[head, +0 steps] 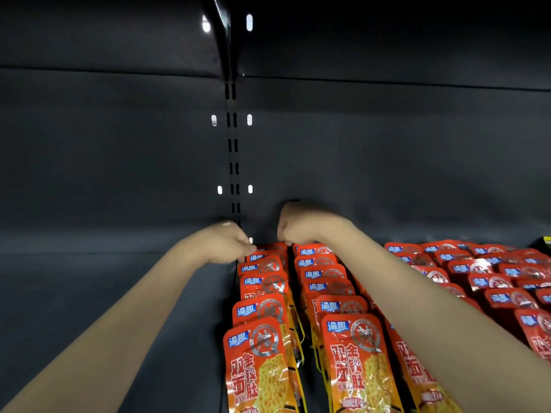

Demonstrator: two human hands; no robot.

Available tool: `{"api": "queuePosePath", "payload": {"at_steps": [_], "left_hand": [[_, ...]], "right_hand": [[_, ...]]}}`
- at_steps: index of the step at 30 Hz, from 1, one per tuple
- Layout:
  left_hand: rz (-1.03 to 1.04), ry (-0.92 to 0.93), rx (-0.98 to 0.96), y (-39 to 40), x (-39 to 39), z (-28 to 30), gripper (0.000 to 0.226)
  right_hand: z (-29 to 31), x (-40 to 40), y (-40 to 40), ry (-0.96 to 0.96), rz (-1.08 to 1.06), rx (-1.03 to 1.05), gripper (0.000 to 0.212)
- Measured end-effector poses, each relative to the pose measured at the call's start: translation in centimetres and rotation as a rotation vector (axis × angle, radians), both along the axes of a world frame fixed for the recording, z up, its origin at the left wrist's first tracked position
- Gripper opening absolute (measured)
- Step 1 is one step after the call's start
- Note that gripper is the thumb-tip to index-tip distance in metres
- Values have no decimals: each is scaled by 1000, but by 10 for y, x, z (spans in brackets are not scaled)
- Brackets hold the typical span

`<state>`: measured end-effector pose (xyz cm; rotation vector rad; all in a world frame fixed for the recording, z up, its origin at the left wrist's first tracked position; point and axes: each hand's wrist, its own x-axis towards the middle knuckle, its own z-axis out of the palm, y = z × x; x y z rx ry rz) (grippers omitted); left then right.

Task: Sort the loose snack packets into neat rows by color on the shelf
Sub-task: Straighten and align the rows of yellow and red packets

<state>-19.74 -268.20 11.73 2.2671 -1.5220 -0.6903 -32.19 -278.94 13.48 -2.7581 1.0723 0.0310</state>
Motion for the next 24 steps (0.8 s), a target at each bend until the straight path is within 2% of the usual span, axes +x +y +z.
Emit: {"api": "queuePosePath", "payload": {"at_steps": [9,13,18,24], "left_hand": [[-8,79,-51,-2,-1,0,12],[-1,59,-51,-2,0,0,17],[18,58,-63,-1,0,0,6],[51,127,-104,1,-1,-1,11]], "right_hand": [[9,-8,9,-76,-19,-8,19],[19,-15,18,-60,121,142,12],[18,-19,31,18,191,279,25],[15,-21,36,33,158,321,34]]}}
